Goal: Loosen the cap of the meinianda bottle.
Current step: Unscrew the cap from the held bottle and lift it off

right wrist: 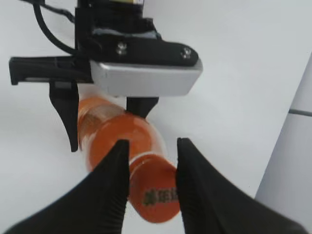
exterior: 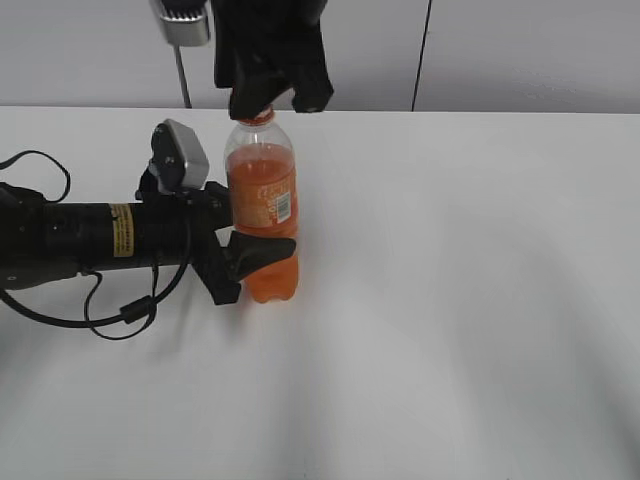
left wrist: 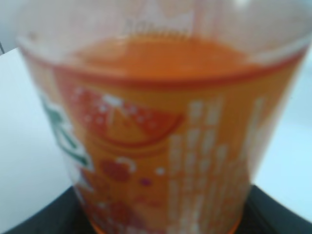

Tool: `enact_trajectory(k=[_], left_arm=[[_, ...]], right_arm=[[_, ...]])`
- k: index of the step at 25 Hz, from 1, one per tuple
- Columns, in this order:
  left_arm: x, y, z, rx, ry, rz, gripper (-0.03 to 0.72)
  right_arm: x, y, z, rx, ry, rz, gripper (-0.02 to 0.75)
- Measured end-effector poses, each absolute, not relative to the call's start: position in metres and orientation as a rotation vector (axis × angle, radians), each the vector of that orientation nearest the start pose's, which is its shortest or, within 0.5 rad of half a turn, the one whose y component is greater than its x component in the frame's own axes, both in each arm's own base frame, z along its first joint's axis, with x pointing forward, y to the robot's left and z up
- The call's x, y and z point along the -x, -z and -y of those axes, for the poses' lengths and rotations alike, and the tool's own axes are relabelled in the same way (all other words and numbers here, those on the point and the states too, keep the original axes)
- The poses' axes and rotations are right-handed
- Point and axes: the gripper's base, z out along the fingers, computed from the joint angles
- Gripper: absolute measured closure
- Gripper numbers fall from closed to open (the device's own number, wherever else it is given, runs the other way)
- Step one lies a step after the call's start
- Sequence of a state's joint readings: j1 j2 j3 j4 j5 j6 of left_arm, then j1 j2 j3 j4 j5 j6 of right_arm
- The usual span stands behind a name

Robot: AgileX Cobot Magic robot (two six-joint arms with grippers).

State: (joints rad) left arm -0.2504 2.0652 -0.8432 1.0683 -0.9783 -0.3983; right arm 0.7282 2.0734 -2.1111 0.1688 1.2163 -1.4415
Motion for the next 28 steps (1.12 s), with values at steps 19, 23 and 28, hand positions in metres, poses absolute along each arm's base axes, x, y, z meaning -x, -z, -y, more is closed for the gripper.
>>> enact_trajectory(k=[19,23,28], left_arm=[[-0.321,-0.104,0.15,-1.074,0.747,-1.675,0.28],[-0.321,-0.104,0.15,-1.074,0.747,-1.675,0.28],[-0.321,-0.104,0.15,-1.074,0.747,-1.675,0.28]], right_arm=[[-0.33,-0.346,-0.311,1.228,-0.363,-2.326,0.253],[-0.33,-0.346,-0.311,1.093,-0.389,-2.404,0.18],[-0.333,-0.339,-0.312,1.054,-0.386,-2.441,0.236]])
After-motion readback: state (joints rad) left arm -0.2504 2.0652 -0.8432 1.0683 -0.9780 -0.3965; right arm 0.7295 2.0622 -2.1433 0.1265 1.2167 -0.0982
